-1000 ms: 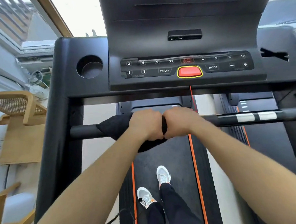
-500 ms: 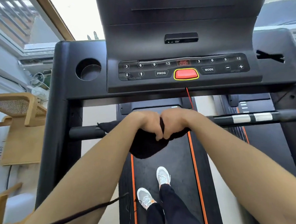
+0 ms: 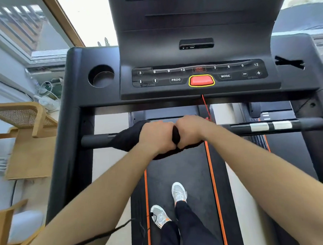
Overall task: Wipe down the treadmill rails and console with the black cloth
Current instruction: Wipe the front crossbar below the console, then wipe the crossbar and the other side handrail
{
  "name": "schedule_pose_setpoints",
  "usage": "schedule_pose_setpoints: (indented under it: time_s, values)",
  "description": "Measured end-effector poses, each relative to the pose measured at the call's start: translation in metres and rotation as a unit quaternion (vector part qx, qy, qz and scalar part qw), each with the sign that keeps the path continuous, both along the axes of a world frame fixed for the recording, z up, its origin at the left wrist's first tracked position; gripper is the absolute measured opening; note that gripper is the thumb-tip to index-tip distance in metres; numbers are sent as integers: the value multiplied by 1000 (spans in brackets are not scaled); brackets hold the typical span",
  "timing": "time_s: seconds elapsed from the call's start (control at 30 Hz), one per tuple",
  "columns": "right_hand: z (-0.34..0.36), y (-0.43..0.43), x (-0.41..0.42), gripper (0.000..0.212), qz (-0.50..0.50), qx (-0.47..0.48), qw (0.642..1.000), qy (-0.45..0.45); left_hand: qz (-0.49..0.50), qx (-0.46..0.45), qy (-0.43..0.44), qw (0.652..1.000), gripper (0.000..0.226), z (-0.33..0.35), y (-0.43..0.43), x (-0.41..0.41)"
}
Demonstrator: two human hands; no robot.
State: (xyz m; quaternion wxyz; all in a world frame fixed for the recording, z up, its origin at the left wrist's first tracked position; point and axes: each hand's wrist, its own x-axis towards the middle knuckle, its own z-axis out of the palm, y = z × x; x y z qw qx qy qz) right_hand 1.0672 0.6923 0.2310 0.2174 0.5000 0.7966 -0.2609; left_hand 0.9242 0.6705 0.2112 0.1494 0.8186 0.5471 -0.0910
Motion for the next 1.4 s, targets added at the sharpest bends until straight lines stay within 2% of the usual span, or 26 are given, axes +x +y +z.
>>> schedule_pose_setpoints:
  time_s: [0.03,0.1,0.13,0.17,0.2,0.27,0.33,0.4,0.43,0.6,0.77,0.9,0.97,1.03,1.13,1.2,1.27,1.33,1.4]
  values:
    - [7,7,-2,22,-19,-56,998,6,7,-33,-5,999,41,5,2,-3]
    - [8,12,-3,24,-53,-97,994,20,20,-12,18,1000,68,7,-2,-14]
    - [7,7,-4,26,-65,-73,995,22,42,14,44,998,83,5,-9,-21]
    - [3,-2,-4,30,-71,-9,997,18,69,37,58,995,92,5,-18,-27]
    - [-4,-15,-3,34,-74,93,993,19,98,54,54,992,95,4,-28,-32]
    - [-22,-50,-4,40,-86,288,953,37,138,81,-5,987,85,6,-41,-39]
    - [-32,-80,-9,52,-117,368,920,59,117,126,-50,984,48,13,-47,-45]
    - [-30,-95,-14,63,-143,352,920,91,115,157,-65,979,13,18,-48,-52]
    - [-25,-98,-15,66,-151,338,923,107,144,151,-78,975,10,21,-47,-53]
    - [4,-103,-6,62,-162,269,940,135,180,67,-118,974,33,30,-40,-53]
    - [21,-116,7,66,-221,193,941,167,184,49,-83,978,27,49,-56,-40]
    - [26,-119,21,77,-259,172,934,173,141,34,-142,979,18,70,-67,-21]
    - [23,-120,34,69,-261,193,932,159,102,38,-173,979,18,85,-70,-7]
    - [20,-118,51,44,-260,212,925,176,75,25,-205,976,18,102,-69,8]
    - [23,-115,81,11,-300,135,898,291,57,-18,-262,963,27,118,-62,30]
    - [33,-116,107,12,-367,72,853,364,75,-50,-299,950,32,122,-54,43]
    - [42,-117,140,26,-404,65,822,396,106,-106,-329,932,38,124,-45,58]
    - [49,-117,179,35,-411,81,821,388,127,-159,-323,924,48,123,-36,73]
    - [58,-110,218,36,-398,96,836,365,129,-166,-286,935,47,119,-29,88]
